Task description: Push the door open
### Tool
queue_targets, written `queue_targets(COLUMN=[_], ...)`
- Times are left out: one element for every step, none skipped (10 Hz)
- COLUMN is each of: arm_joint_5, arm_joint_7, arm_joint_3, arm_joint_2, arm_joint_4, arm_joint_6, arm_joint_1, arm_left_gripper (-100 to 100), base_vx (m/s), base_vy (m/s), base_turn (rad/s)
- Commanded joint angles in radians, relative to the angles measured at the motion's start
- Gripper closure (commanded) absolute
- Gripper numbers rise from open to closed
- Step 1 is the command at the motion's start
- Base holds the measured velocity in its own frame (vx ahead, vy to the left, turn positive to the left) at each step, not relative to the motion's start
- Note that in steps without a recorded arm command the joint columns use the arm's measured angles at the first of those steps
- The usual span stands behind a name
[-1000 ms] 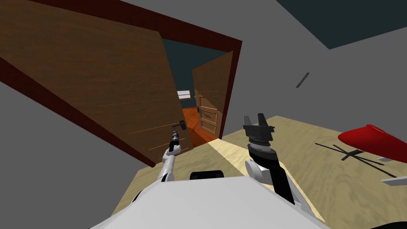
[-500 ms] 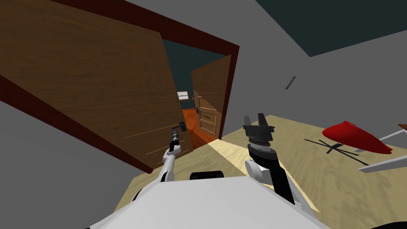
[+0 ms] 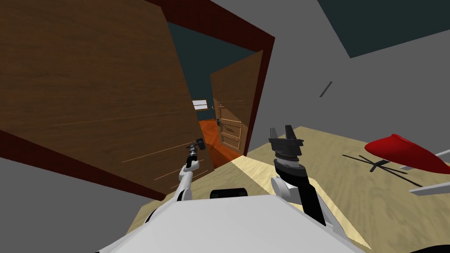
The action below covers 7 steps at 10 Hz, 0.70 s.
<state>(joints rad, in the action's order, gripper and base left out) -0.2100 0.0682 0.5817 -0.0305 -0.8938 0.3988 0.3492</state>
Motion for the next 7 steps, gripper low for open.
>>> queue_targets(arm_joint_5=[0.001,0.002,0.002,0.002,0.002,0.002,0.002], arm_joint_7=[0.0,0.001,0.0,0.0,0.0,0.0,0.0], arm_joint_3=[0.003,0.005,0.005,0.005,0.005,0.005,0.005], arm_joint_2=[0.013,0.027,0.017,0.017,0.017,0.017,0.017], arm_joint_4=[0.003,0.004,0.009,0.009,0.009,0.009,0.009], arm_joint_6=[0.003,0.005,0.006,0.006,0.006,0.006,0.006], arm_joint_1=[-0.001,-0.001,0.002,0.002,0.002,0.002,0.002], arm_left_gripper=[-100,-100,-100,100,100,100,100], base_vx=[0.194,0.201,0.086,-0.02,-0.034,-0.019,-0.01], base_vy=[0.107,0.064,0.018,-0.003,-0.008,-0.002,-0.001], base_turn=[-0.023,-0.032,0.002,0.002,-0.007,-0.005,-0.001])
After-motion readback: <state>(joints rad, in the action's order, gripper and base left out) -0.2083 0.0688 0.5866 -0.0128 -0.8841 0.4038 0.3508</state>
